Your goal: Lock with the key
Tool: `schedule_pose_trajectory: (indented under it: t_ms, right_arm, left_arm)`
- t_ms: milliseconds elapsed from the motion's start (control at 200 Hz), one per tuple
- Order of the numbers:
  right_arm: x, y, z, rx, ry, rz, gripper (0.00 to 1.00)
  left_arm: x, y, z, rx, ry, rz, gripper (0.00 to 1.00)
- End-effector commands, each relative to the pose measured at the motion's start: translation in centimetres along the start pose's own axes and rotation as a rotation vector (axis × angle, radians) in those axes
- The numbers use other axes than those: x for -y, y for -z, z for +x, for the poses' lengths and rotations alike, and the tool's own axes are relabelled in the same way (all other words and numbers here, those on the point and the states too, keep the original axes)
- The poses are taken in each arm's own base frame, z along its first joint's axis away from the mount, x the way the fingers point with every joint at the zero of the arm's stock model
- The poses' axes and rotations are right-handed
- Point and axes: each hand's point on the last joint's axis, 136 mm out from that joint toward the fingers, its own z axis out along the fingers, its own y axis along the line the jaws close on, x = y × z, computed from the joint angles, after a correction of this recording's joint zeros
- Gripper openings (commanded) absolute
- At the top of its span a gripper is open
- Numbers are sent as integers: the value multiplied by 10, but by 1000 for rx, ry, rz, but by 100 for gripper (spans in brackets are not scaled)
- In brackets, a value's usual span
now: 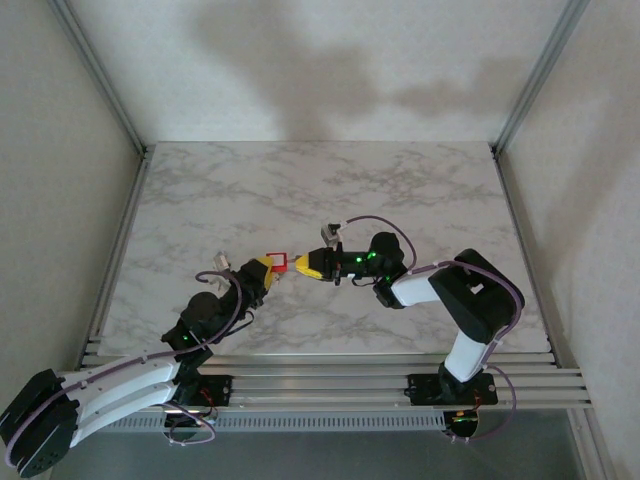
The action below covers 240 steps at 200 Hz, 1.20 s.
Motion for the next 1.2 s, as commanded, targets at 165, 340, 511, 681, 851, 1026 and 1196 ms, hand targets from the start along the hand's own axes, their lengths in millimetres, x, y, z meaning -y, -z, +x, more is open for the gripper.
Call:
schedule_pose_trajectory:
  t_ms: [165,340,511,681,851,1026,1196]
  right_arm:
    - [2,21,-32,142,2,13,0]
    - [-2,17,-28,109,14,6,0]
    - [-3,14,-25,89,21,20,0]
    - [-4,12,-23,85,28,22,0]
    - [-4,12,-25,102,32,23,0]
    - [-5,19,-27,121,36,36,0]
    - [-9,38,-32,159,76,105,0]
  left_arm:
    - [24,5,-46,245,42,106,0]
    - [25,4,-46,243,47,111,0]
    - [26,4,-45,240,50,114,0]
    - [26,4,-44,238,51,115,0]
    - [26,3,-42,231,50,115,0]
    - [22,3,-42,228,24,94,0]
    - [20,-4,-36,203,-92,14,0]
